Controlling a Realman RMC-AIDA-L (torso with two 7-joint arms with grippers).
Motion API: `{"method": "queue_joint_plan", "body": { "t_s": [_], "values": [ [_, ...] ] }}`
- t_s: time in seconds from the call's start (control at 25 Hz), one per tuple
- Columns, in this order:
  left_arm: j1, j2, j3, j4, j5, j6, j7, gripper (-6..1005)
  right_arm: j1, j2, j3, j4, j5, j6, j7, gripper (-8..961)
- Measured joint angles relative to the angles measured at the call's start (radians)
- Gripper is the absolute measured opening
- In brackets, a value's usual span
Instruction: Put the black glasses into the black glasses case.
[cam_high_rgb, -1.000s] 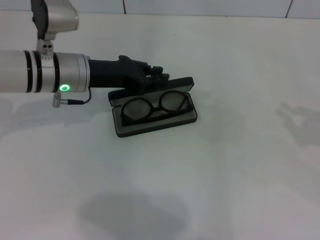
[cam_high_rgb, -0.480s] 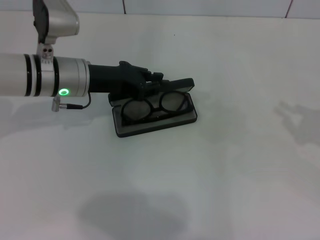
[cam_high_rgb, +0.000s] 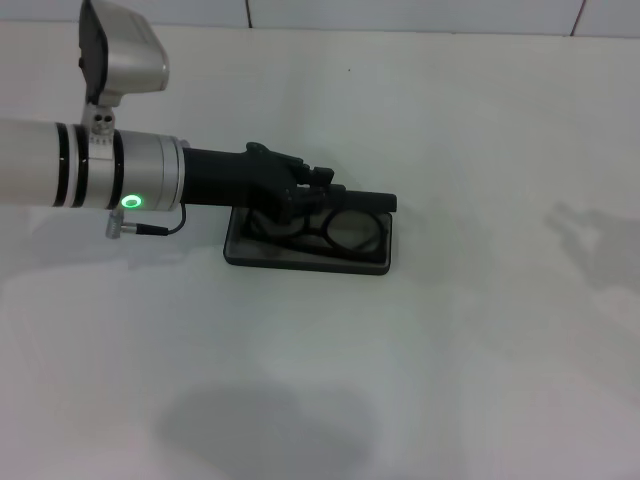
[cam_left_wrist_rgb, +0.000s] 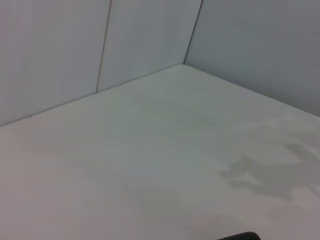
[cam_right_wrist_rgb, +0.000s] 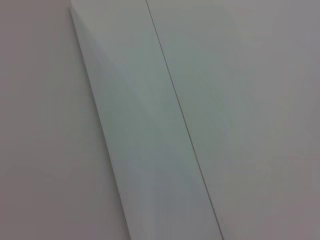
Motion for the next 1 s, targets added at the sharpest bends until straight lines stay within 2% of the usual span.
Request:
{"method": "queue_joint_plan", "body": {
  "t_s": [1.0],
  "values": [
    [0.030, -0.009, 0.001, -0.005, 0.057, 0.049, -0.001, 263, 0.001, 0.000, -0.001, 0.000, 0.000, -0.016, 0.000, 304]
  ]
}}
